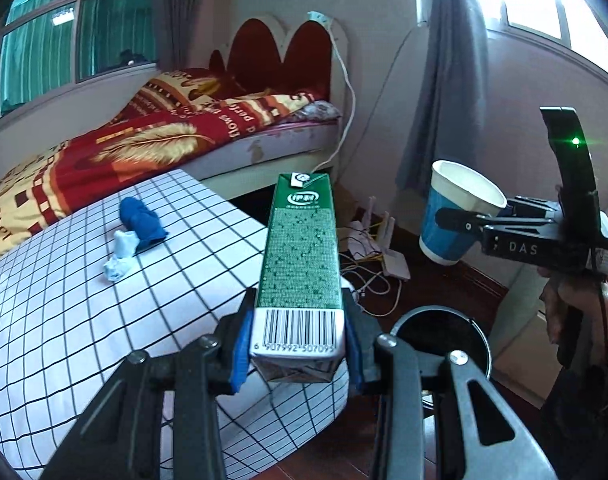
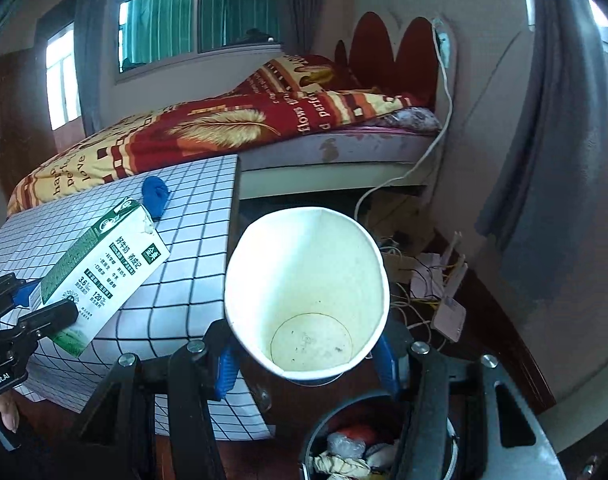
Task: Collect trash
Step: 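Carry the green carton and blue cup over the black bin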
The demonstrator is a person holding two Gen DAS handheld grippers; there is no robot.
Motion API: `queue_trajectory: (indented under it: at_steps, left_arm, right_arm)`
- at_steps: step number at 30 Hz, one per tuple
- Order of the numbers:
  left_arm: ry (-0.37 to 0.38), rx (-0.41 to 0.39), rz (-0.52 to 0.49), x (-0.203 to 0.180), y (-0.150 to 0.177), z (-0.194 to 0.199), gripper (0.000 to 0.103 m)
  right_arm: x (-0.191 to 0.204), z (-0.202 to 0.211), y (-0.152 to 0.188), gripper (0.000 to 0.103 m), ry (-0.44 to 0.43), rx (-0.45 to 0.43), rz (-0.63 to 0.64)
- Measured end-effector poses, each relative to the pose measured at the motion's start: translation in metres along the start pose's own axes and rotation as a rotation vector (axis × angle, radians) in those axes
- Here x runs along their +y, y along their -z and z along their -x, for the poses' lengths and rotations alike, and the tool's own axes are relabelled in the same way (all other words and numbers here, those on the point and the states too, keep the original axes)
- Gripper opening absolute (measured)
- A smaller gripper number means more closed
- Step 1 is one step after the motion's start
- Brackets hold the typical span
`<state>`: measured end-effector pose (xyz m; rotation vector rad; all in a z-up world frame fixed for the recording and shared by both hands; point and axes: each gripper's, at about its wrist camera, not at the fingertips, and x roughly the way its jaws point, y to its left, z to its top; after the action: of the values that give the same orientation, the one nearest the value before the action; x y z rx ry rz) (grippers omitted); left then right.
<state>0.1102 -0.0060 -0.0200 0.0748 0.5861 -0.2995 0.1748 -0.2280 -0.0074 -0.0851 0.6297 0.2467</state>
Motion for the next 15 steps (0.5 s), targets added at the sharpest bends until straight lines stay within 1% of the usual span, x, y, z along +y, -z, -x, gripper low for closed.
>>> queue_trajectory:
  at_steps: [15]
  left_arm:
    - [0.105, 0.027, -0.074, -0.058, -0.002, -0.021, 0.039]
  right_arm:
    - [-0.059, 0.021, 0.03, 0.057, 0.083, 0.026, -0.048]
